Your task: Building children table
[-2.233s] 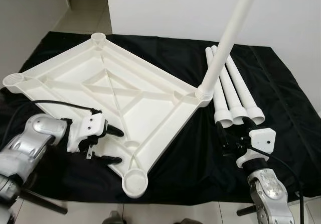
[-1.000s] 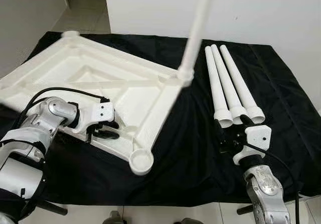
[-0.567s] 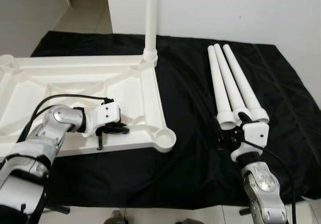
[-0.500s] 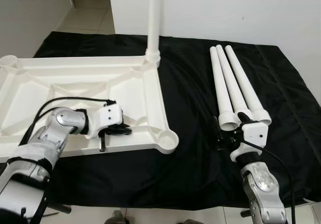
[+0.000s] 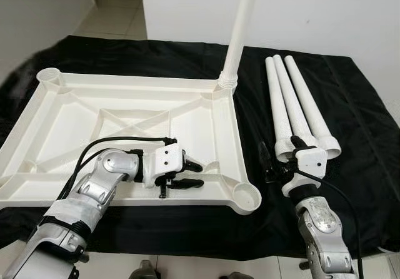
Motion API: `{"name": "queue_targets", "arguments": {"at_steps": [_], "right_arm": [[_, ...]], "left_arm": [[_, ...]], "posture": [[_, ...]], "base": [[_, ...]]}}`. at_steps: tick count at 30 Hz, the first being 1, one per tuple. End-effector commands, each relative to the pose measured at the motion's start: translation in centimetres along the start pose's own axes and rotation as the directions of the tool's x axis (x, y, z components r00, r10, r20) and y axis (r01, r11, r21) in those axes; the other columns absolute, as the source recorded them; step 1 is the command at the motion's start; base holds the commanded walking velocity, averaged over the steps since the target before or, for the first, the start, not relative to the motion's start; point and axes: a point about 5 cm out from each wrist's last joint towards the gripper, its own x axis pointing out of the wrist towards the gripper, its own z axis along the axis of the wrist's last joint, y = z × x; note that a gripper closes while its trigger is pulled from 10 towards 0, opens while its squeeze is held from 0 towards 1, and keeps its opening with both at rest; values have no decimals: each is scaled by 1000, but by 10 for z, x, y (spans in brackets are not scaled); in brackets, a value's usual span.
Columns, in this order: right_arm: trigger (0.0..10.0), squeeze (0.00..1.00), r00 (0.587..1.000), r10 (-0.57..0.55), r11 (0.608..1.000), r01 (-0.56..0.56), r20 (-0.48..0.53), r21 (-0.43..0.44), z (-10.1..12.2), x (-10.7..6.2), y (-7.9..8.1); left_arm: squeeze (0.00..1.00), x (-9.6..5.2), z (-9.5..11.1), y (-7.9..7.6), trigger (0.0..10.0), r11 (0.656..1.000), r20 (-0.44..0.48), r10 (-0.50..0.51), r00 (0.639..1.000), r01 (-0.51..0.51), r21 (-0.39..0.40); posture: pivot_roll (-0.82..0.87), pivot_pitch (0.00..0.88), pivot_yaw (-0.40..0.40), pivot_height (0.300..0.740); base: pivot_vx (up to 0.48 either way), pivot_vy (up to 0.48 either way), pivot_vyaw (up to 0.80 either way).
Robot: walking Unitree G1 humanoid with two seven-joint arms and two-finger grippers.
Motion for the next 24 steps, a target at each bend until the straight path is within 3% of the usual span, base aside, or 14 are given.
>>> {"name": "queue_targets", "arguments": {"at_steps": [1,10,12,14,18,21,24], "right_arm": [[10000,0,1000,-9,1000,9,-1,-1,-2,-2,-1],[10000,0,1000,-16,1000,16,0,5,-2,-2,0],[10000,0,1000,-21,1000,21,4,6,-1,-1,-1],[10000,0,998,-51,999,51,31,11,6,4,-9],[10000,0,995,-89,996,88,46,31,11,8,-15],[10000,0,991,-115,993,112,63,38,15,13,-19],[10000,0,991,-117,993,115,69,37,16,14,-19]], "left_arm": [[4,-4,1,5,10000,997,-24,79,997,-79,23],[0,-13,2,15,10000,989,-48,145,988,-145,16],[0,-19,2,20,10000,985,-51,175,983,-175,12],[0,-41,9,39,10000,956,-21,292,956,-293,-31],[0,-55,13,44,10000,938,3,340,940,-339,-77],[0,-64,13,29,10000,957,-1,278,961,-277,-83],[0,-61,8,17,10000,968,-24,230,973,-231,-93]], "posture": [[35,48,-16,740],[36,48,-15,740],[36,48,-13,740],[40,49,-16,740],[44,49,-21,740],[45,49,-21,740],[53,50,-25,740]], "base": [[0,0,0],[0,0,0],[0,0,0],[0,0,0],[0,0,0],[0,0,0],[0,0,0]]}}
